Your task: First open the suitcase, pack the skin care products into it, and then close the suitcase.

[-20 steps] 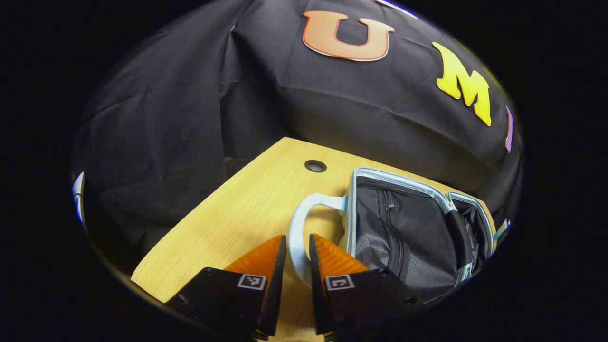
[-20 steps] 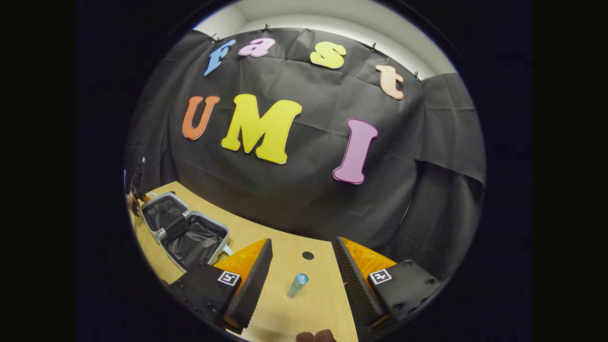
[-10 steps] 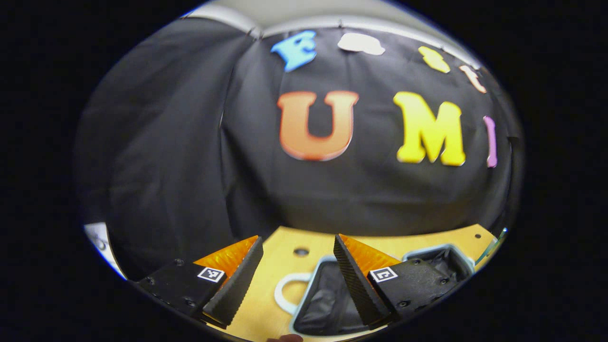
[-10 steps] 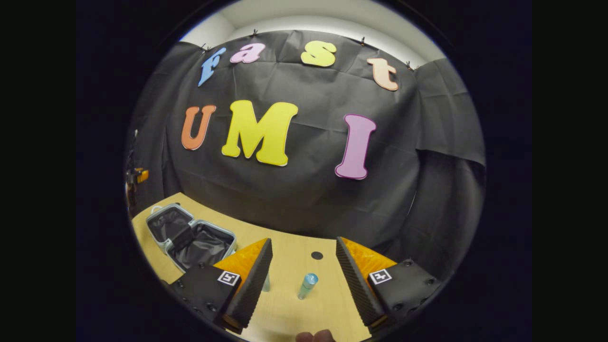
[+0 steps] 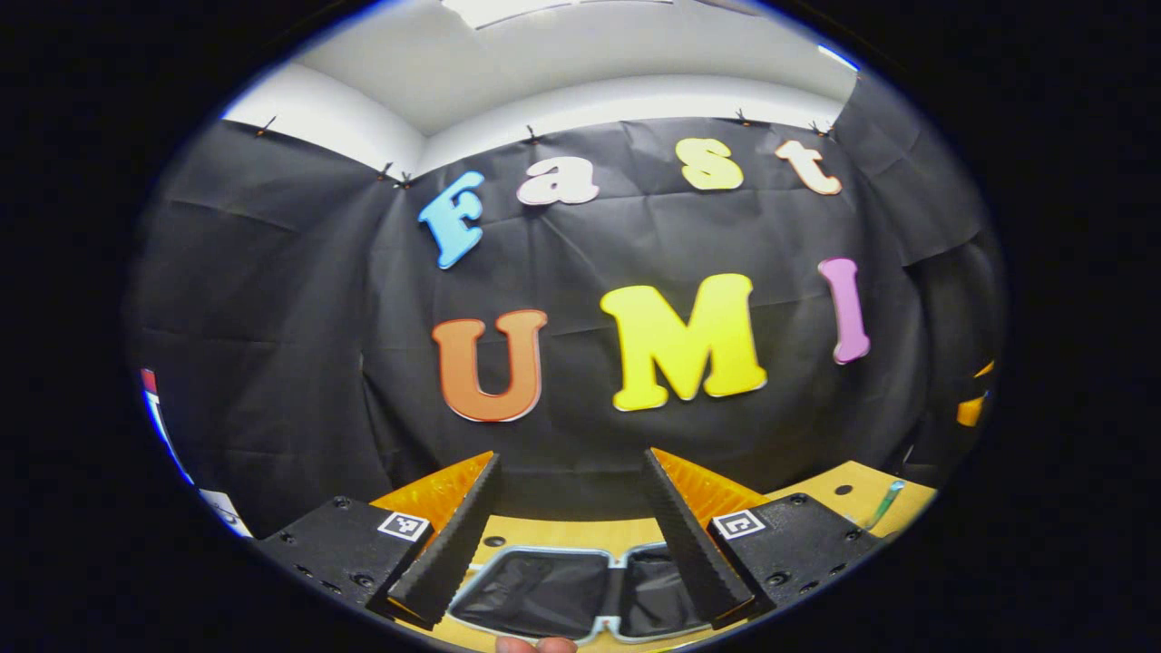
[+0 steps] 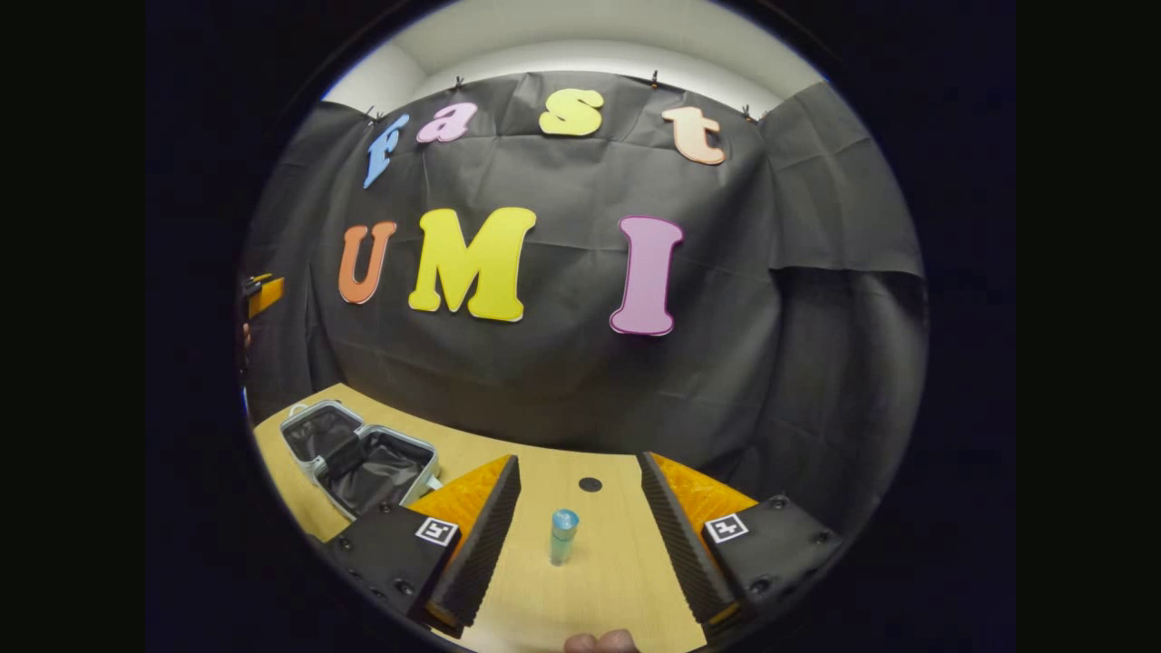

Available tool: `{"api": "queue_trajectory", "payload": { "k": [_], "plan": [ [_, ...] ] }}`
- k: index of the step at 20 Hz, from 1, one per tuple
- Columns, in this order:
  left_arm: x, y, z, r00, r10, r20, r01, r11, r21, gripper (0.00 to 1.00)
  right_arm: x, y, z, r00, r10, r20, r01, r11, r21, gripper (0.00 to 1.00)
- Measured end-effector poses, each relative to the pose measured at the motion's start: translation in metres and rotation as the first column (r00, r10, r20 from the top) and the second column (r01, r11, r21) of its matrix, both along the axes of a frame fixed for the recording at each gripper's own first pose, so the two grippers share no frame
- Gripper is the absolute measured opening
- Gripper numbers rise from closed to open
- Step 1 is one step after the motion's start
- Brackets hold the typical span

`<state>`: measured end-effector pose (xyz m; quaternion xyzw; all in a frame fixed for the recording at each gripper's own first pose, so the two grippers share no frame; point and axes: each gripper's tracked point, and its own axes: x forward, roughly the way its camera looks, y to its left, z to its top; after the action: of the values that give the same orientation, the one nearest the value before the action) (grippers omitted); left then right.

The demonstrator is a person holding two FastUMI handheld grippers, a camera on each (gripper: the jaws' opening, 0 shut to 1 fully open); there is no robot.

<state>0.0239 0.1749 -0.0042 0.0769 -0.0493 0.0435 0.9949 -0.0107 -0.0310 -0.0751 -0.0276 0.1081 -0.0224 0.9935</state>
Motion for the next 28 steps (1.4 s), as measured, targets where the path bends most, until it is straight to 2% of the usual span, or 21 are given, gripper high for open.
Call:
{"api": "queue_trajectory", "payload": {
  "k": [3,6,8,10,15,20,23,26,28],
  "plan": [
    [-0.007,-0.069,-0.013,0.998,-0.059,-0.026,0.060,0.998,0.019,0.96,-0.010,-0.013,-0.006,1.000,0.006,0.010,-0.006,1.000,0.021,0.80],
    [-0.008,-0.139,-0.036,0.984,-0.162,-0.073,0.160,0.987,-0.032,0.96,-0.018,-0.029,-0.013,1.000,0.015,0.003,-0.015,1.000,0.025,0.80],
    [-0.009,-0.187,-0.066,0.956,-0.256,-0.141,0.248,0.966,-0.069,0.96,-0.020,-0.043,-0.023,1.000,0.016,-0.022,-0.016,1.000,0.015,0.80],
    [-0.009,-0.223,-0.106,0.925,-0.315,-0.213,0.299,0.949,-0.106,0.96,-0.021,-0.061,-0.030,0.999,0.003,-0.044,-0.003,1.000,0.009,0.79],
    [0.012,-0.284,-0.207,0.863,-0.349,-0.365,0.311,0.937,-0.160,0.96,-0.030,-0.099,-0.047,0.995,-0.029,-0.093,0.026,0.999,-0.032,0.79],
    [0.049,-0.299,-0.306,0.803,-0.318,-0.503,0.244,0.947,-0.209,0.97,-0.047,-0.132,-0.061,0.986,-0.079,-0.146,0.072,0.996,-0.054,0.80],
    [0.060,-0.298,-0.328,0.779,-0.303,-0.549,0.202,0.950,-0.237,0.97,-0.057,-0.140,-0.073,0.977,-0.097,-0.189,0.088,0.995,-0.056,0.80],
    [0.073,-0.307,-0.350,0.745,-0.325,-0.583,0.240,0.945,-0.221,0.97,-0.062,-0.145,-0.083,0.969,-0.110,-0.220,0.098,0.993,-0.066,0.79],
    [0.084,-0.315,-0.357,0.739,-0.345,-0.579,0.271,0.939,-0.213,0.97,-0.061,-0.146,-0.084,0.968,-0.118,-0.223,0.104,0.992,-0.073,0.80]
  ]
}}
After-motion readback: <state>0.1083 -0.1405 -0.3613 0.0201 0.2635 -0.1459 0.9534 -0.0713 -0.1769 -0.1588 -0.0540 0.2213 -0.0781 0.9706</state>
